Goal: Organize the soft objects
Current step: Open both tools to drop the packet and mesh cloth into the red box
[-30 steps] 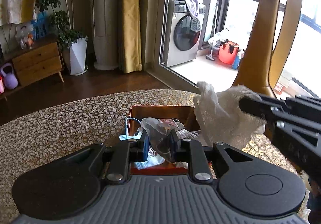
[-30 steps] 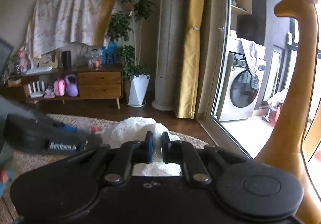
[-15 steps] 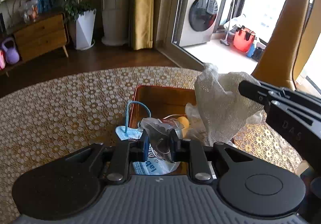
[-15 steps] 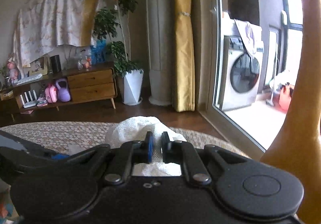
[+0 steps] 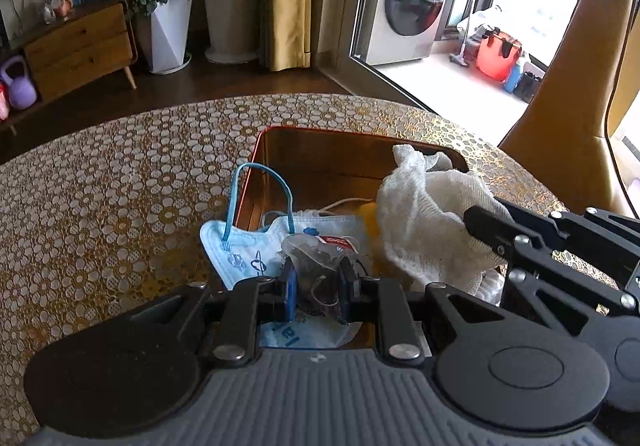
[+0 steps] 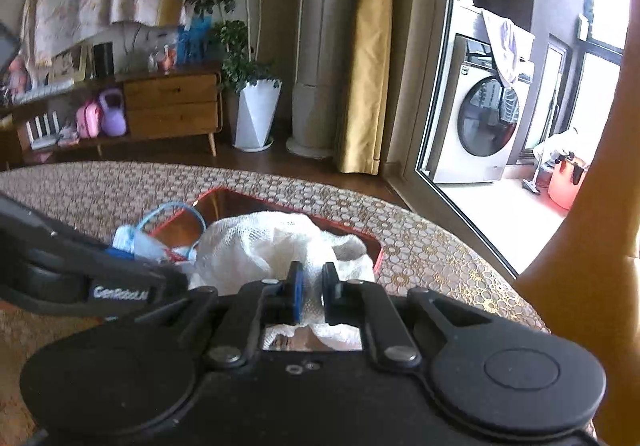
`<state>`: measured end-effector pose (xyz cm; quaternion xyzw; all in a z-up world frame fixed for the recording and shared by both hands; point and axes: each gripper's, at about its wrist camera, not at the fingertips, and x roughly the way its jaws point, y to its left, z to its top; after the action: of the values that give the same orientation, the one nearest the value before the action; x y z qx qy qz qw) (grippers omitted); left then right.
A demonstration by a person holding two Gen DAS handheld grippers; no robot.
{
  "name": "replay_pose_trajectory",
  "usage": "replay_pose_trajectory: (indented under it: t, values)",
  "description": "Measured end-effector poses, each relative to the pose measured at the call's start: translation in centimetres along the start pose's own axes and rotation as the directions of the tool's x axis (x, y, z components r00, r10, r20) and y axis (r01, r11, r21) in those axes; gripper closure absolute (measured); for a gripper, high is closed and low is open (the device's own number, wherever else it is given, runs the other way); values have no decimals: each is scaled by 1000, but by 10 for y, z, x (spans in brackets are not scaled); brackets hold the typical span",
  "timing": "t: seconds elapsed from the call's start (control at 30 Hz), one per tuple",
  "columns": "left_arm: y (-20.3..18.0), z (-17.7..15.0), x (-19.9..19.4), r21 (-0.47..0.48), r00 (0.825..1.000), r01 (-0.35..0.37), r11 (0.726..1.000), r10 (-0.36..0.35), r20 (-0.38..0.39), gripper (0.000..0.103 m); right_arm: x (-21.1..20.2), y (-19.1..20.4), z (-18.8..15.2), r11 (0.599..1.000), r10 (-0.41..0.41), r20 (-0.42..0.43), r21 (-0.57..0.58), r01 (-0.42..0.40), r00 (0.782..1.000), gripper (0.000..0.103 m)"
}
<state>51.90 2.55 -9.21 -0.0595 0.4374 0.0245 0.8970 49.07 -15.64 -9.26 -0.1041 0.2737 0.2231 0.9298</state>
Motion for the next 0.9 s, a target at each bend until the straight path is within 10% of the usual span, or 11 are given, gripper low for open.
replay_pose_trajectory:
  t: [0.27,0.47,0.9]
  values:
    - [1,-6,5,-2,1000,-17,1000,17,1,81,8,0,-4,1000,18,-47,-15,-19,999,94]
    - [2,-8,-1,-26,1000,5,1000,-4,31,35,3,-9,-3,999,46,-40,20,-45,998,85]
    - [5,-9,-37,-53,998,9,999,-6,64,34,-28,-24,1,998,39,-16,57,-38,999,46]
